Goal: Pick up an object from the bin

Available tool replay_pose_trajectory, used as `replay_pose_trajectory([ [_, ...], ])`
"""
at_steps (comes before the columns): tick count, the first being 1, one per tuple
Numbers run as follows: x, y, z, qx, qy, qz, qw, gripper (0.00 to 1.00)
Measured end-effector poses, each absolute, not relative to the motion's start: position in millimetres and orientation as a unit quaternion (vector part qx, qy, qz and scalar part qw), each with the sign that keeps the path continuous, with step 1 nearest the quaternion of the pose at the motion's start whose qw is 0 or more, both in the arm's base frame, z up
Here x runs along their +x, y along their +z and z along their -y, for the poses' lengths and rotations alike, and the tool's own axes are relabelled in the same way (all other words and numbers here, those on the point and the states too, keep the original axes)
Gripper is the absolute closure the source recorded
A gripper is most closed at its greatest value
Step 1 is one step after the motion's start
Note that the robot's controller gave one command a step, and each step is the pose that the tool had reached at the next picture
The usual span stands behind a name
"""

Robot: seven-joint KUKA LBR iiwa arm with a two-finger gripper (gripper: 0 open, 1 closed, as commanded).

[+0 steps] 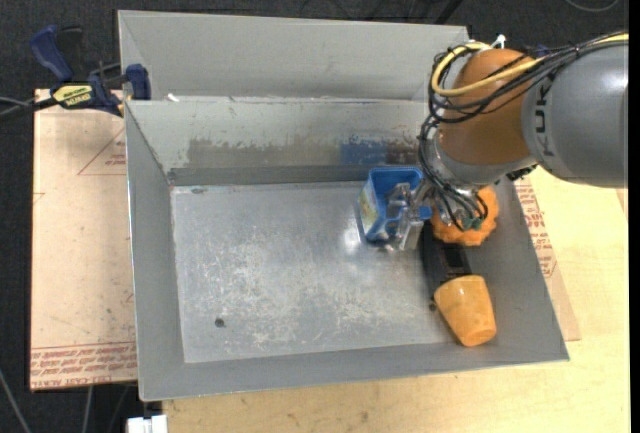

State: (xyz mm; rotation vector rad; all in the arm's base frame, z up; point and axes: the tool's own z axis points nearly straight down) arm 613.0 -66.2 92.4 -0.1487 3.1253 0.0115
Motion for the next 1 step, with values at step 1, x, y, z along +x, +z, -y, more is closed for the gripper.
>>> replay_pose_trajectory([
  [1,612.3,95.1,66.0,-0.048,0.004,-0.999,0.006,1.00],
])
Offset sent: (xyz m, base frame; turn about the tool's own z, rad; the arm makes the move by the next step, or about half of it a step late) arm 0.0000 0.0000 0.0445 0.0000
